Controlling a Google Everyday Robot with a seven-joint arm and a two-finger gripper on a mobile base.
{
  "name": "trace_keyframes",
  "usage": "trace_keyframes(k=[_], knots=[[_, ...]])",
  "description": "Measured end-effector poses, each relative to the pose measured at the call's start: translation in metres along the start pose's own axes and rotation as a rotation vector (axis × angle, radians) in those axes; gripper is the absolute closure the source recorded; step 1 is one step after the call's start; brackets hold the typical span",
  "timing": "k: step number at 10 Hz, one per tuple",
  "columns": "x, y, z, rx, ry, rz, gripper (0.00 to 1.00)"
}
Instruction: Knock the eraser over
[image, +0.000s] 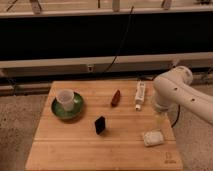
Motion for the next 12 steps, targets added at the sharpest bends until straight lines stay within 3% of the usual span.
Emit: trace_keyframes(k=[4, 12], knots=[[-0.017, 0.012, 0.021, -0.011, 0.016, -0.051, 0.2], [-0.064, 0.009, 0.038, -0.02, 0.016, -0.14, 0.2]])
